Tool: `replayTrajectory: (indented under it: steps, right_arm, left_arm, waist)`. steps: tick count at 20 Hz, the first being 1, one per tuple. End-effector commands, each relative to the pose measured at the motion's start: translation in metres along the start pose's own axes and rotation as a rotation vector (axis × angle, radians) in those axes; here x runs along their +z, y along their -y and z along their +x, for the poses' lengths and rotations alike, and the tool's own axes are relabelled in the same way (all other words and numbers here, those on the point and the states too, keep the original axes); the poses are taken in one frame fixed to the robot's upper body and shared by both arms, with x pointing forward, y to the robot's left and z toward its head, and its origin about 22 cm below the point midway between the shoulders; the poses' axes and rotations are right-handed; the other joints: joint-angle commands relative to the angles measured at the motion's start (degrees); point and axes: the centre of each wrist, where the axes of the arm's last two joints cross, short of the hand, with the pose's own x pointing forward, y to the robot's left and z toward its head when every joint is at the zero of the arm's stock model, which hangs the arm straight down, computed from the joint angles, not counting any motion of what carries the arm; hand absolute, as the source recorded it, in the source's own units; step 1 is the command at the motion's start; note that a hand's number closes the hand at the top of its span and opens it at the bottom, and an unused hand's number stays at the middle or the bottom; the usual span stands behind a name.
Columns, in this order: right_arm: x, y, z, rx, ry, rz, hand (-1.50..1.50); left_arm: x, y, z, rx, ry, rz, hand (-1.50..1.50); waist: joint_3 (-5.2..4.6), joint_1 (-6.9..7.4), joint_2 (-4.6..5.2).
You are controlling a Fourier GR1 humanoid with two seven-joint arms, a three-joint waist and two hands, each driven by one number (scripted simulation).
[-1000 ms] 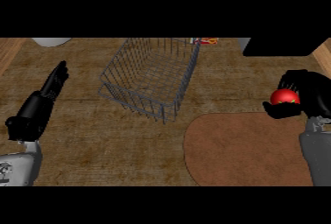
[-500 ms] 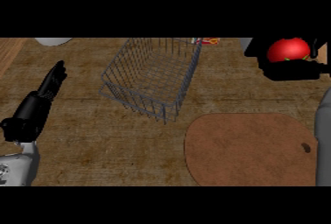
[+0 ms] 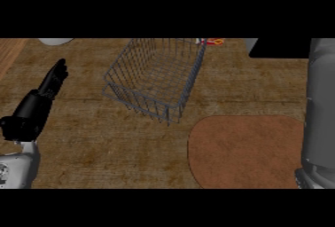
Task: Pick the tomato from the cutting board and place it in the basket
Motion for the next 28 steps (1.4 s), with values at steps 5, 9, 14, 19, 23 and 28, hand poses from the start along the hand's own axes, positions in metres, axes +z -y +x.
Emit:
replayTrajectory:
  steps: [5,9,14,19,23,28]
  right_arm:
    - [-0.04,-0.033,0.06,-0.021,-0.046,0.098,1.5]
    - [-0.046,-0.072,0.073,0.004,-0.096,0.177,1.5]
    - [-0.059,-0.073,0.069,0.032,-0.148,0.297,1.5]
    - [-0.067,-0.089,0.083,0.185,-0.226,0.315,1.5]
    - [-0.06,-0.117,0.078,0.402,-0.252,0.371,1.5]
    - [-0.062,-0.122,0.07,0.481,-0.21,0.407,1.5]
  left_arm:
    - [-0.001,0.006,0.008,0.023,-0.005,-0.02,0.0]
    - [0.001,0.014,-0.009,0.005,0.013,-0.012,0.0]
    - [0.004,0.012,0.006,-0.002,0.02,0.0,0.0]
    - [-0.008,0.008,0.011,0.007,0.008,-0.018,0.0]
    - [-0.002,0.017,-0.007,-0.004,0.004,-0.004,0.0]
    - [0.007,-0.004,0.002,-0.013,0.015,0.002,0.0]
  waist:
    - [0.02,0.74,0.27]
    - [-0.01,0.7,0.48]
    - [0.04,0.34,0.23]
    - [0.01,0.43,0.36]
    - [0.0,-0.37,0.22]
    - [0.05,0.12,0.12]
